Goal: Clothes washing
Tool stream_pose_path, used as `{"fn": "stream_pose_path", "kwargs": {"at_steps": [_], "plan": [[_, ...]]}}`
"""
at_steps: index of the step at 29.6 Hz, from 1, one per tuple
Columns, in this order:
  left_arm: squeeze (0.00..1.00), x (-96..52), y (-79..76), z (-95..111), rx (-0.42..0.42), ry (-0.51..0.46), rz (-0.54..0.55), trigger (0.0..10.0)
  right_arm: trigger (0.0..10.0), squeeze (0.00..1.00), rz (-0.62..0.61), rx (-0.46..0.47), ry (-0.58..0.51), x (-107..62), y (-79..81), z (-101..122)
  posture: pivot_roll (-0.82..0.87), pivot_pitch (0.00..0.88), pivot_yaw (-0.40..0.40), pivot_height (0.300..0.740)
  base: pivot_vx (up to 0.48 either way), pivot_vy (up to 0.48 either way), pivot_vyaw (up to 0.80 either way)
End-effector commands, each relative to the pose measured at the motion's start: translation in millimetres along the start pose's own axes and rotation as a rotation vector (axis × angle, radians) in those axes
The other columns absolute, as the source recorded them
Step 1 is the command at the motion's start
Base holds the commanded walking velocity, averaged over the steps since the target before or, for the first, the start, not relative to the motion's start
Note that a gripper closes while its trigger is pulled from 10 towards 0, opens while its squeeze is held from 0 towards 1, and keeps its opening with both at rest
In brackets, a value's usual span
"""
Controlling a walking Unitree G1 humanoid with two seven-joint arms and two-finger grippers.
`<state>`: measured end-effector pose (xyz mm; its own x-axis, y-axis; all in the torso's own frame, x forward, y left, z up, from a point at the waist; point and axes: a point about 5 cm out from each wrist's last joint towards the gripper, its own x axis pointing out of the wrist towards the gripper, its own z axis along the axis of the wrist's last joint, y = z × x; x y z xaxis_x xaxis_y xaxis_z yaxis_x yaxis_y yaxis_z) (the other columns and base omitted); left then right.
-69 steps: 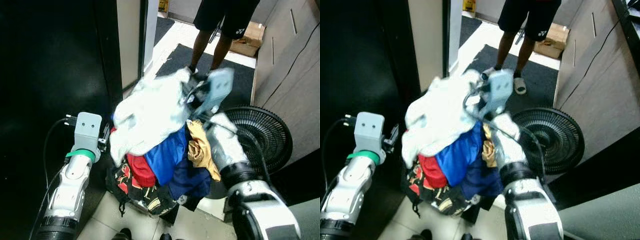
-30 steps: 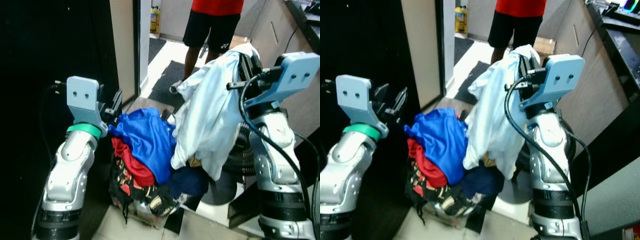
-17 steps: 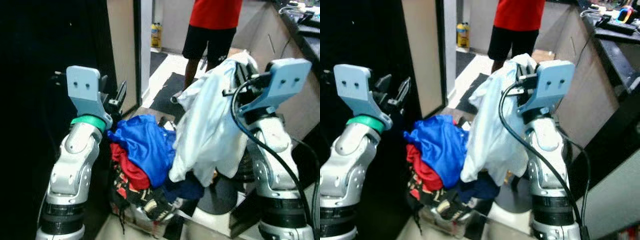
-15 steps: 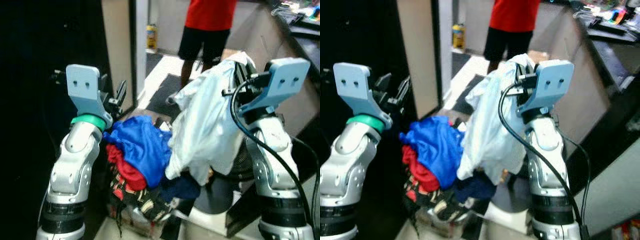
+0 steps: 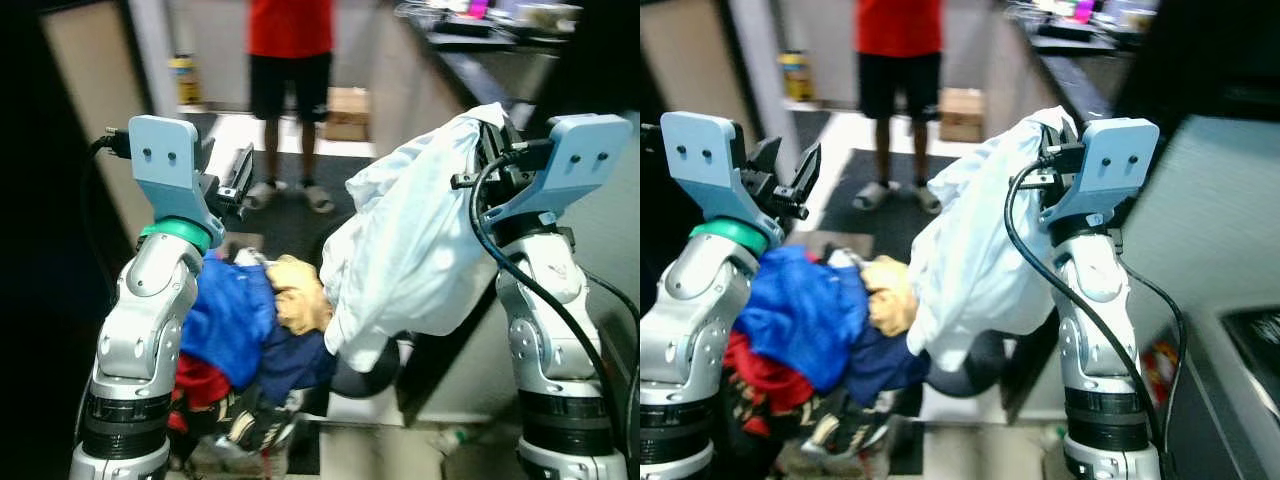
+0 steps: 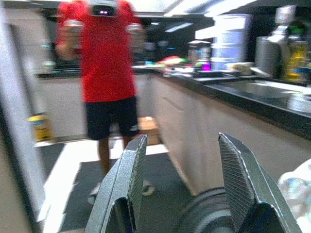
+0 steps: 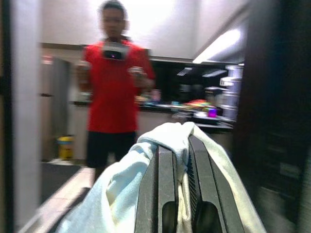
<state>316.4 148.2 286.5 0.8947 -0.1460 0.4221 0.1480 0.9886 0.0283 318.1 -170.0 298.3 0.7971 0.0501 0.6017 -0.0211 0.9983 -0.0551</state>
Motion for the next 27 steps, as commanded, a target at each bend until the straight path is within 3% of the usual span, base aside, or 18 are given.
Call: {"fn": "stream_pose_path", "kwargs": {"at_steps": [1,16,19,27], "plan": [[0.0,-0.2,-0.1,1.7,-0.002,0.003,-0.008,10.0,10.0,0.0,-0.011,0.016,-0.025,1.5,-0.9,5.8,0.05,0.0,0.026,0.74,0.0,0.0,-0.8],[0.0,2.1,3.2,5.6,0.007,0.001,-0.011,10.0,10.0,0.0,-0.041,0.063,-0.046,4.9,-0.6,10.1,0.05,0.0,0.041,0.74,0.0,0.0,-0.8],[0.0,2.3,3.2,5.4,0.008,0.002,-0.012,10.0,10.0,0.0,-0.039,0.056,-0.045,5.1,-0.3,10.0,0.05,0.0,0.043,0.74,0.0,0.0,0.0],[0.0,2.8,2.3,5.1,0.009,0.005,-0.015,10.0,10.0,0.0,-0.049,0.067,-0.034,6.1,-1.9,8.2,0.05,0.0,0.042,0.74,0.0,0.0,-0.8]]}}
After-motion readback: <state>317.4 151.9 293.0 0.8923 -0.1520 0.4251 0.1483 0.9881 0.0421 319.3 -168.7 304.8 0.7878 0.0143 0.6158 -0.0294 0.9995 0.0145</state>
